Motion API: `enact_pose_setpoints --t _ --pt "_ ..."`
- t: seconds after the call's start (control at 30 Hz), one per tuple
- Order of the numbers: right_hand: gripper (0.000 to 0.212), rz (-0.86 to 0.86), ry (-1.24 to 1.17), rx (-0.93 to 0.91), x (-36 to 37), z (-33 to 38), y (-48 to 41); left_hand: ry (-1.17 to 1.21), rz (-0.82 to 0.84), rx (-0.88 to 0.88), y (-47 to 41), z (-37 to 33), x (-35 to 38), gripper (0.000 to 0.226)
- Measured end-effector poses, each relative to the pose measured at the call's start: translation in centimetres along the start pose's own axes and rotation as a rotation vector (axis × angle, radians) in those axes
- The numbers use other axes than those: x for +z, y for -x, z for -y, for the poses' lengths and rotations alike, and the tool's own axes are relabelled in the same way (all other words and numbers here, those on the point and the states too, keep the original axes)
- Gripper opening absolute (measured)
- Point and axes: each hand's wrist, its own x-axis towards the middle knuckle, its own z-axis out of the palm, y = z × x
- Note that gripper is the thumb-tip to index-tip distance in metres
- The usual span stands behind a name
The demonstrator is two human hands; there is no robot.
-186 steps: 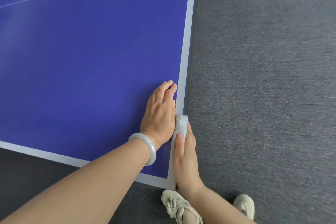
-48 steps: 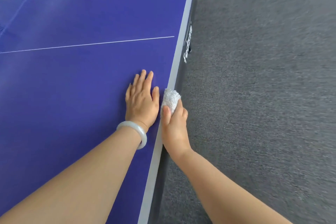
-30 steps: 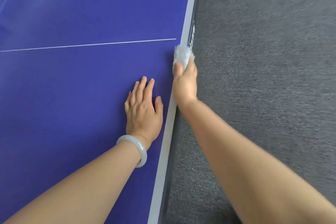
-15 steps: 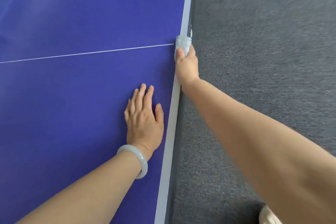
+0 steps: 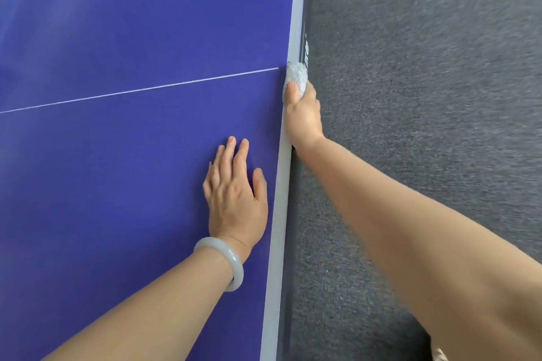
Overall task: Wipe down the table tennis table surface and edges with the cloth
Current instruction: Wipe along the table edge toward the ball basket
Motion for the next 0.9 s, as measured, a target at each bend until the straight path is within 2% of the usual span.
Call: enact_pose_setpoints --t 0.1,0.27,0.33,0.53,0.7,0.8,0.9 --pt "0.061 0.015 0.015 -0.005 0.0 -0.1 0.4 0.001 -0.002 0.006 0.1 0.0 0.0 0.051" --pt "0.065 0.076 -0.008 -0.073 -0.8 -7.4 12.4 0.013 0.004 0.0 -0.1 -0.3 0.1 0.052" --pt "0.067 0.106 -0.008 -0.059 -0.9 -8.9 14.1 0.015 0.007 0.0 -0.1 -0.4 0.1 0.052" --pt "0.061 0.052 0.001 -0.022 -0.2 -3.7 4.8 0.001 -0.008 0.017 0.0 -0.3 0.0 0.051" --pt "0.076 0.115 -0.074 0.028 -1.2 1.0 -2.2 -0.004 -0.013 0.029 0.0 -0.1 0.2 0.05" --pt "0.077 0.152 -0.081 0.04 -1.1 -0.7 0.6 0.007 -0.024 0.024 -0.1 -0.1 0.2 0.051" --pt "0.074 0.2 -0.107 0.063 -1.3 -4.5 7.3 0.013 -0.013 0.014 -0.2 -0.1 0.1 0.049"
